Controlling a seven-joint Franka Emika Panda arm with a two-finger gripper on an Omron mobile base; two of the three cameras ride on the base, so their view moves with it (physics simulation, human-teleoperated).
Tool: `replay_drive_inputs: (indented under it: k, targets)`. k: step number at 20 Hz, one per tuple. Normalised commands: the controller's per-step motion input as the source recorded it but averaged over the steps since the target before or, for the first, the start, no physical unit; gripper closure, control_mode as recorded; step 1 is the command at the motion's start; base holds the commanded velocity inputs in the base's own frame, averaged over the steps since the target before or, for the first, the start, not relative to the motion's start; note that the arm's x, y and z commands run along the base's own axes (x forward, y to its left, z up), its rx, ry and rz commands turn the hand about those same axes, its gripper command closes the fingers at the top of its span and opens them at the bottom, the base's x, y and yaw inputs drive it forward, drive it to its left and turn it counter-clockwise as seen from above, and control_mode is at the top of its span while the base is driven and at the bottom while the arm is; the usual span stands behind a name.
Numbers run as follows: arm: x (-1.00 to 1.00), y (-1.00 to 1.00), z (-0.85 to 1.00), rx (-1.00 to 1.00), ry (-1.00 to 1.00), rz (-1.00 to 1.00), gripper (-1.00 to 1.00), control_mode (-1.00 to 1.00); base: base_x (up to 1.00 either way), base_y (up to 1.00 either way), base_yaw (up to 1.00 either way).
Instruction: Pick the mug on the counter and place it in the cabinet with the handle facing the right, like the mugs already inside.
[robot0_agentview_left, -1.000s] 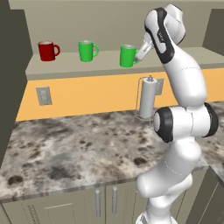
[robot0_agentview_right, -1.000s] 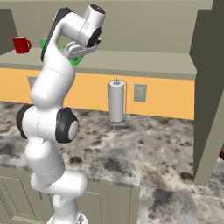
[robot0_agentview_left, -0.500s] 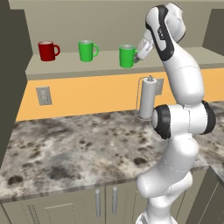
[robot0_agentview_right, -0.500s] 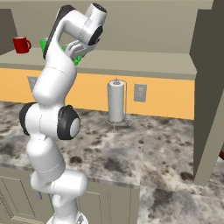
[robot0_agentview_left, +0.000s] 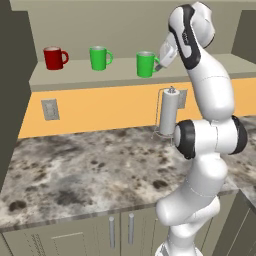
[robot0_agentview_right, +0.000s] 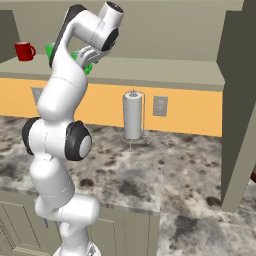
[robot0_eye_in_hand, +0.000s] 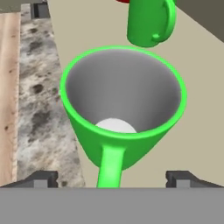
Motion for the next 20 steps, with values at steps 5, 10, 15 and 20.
replay_drive_inputs:
  k: [5,10,15,20]
  targets:
    - [-0.01,-0.06,0.16,-0.03,-0.06,0.0,-1.0,-1.0,0.0,0.0,0.0]
    - [-0.15,0.0,0.04,-0.03,-0.03,-0.01,-1.0,-1.0,0.0,0.0,0.0]
    - [-0.21,-0.06,0.06,-0.02,-0.04,-0.18,-1.0,-1.0,0.0,0.0,0.0]
    - [-0.24,-0.01,0.18,0.02,-0.04,-0.3,-1.0,-1.0,0.0,0.0,0.0]
